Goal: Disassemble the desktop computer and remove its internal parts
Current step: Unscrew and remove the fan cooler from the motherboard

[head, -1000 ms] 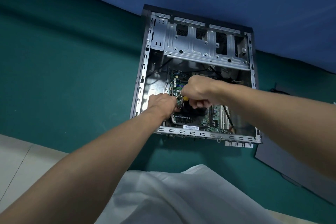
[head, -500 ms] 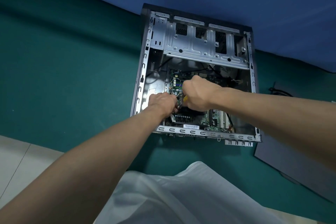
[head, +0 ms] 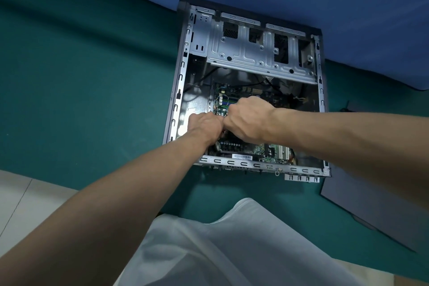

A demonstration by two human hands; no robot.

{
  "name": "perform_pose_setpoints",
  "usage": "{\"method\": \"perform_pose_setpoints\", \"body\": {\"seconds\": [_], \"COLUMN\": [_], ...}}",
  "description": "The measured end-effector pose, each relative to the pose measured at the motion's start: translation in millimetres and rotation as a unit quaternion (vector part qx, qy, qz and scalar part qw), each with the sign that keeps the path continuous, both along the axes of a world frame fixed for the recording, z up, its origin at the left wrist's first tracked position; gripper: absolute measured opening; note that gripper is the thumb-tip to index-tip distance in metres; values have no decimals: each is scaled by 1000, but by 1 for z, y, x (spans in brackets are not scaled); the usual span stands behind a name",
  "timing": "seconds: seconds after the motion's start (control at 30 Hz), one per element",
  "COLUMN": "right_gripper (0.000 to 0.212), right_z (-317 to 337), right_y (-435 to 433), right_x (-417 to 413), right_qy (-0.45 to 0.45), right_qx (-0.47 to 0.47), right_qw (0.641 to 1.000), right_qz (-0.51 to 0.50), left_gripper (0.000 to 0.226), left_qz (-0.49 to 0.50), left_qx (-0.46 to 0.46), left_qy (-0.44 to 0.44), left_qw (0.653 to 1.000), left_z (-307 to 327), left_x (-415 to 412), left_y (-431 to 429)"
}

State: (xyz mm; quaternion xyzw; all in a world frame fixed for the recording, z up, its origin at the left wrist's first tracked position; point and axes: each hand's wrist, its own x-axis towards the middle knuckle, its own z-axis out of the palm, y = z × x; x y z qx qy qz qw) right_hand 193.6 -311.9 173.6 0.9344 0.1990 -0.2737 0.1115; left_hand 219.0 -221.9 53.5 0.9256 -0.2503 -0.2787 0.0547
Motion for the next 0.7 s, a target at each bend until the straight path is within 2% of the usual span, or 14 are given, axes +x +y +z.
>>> {"method": "perform_pose_setpoints", "body": {"seconds": [0.07, 0.13, 0.17, 0.27, 0.3, 0.33, 0.37, 0.4, 0.47, 0.5, 0.57, 0.6, 0.63, 0.7], "right_gripper": [37, 32, 29, 27, 27, 29, 29, 29, 29, 32, 38, 38, 35, 31], "right_z": [-1, -3, -5, -3, -2, -2, -3, -2, 3, 6, 7, 7, 6, 1], "right_y": [-4, -4, -6, -12, -12, -12, -10, -8, -4, -3, -4, -3, -3, -3], "right_x": [5, 8, 10, 15, 17, 18, 19, 19, 14, 10, 2, 1, 2, 5], "right_qy": [22, 49, 65, 179, 206, 215, 210, 188, 126, 88, 31, 20, 22, 47], "right_qx": [72, 151, 178, 216, 207, 193, 174, 143, 41, -7, -33, -39, -32, 43], "right_qw": [990, 939, 898, 708, 691, 704, 739, 800, 935, 975, 999, 998, 998, 994], "right_qz": [-117, -304, -397, -649, -661, -649, -616, -551, -329, -202, 0, 46, 47, -89], "left_gripper": [4, 11, 15, 25, 27, 28, 27, 24, 12, 3, 17, 24, 28, 24], "left_qz": [-9, -10, -8, -30, -35, -36, -33, -28, -24, -20, -5, -1, 2, 7], "left_qx": [-4, -11, -16, -4, -2, -3, -4, -5, -3, -1, 1, -1, -6, -15], "left_qy": [9, 24, 32, 15, 12, 14, 17, 22, 17, 16, 10, 8, 7, 7], "left_qw": [1000, 1000, 999, 999, 999, 999, 999, 999, 1000, 1000, 1000, 1000, 1000, 1000], "left_z": [-2, -1, -1, 0, 0, -1, -1, -2, -2, -1, 0, 0, 1, 0], "left_x": [2, 2, 2, 2, 2, 2, 3, 3, 2, 2, 0, -1, -1, 0], "left_y": [1, 2, 3, 1, 1, 1, 1, 1, 1, 1, 0, 0, 0, 0]}}
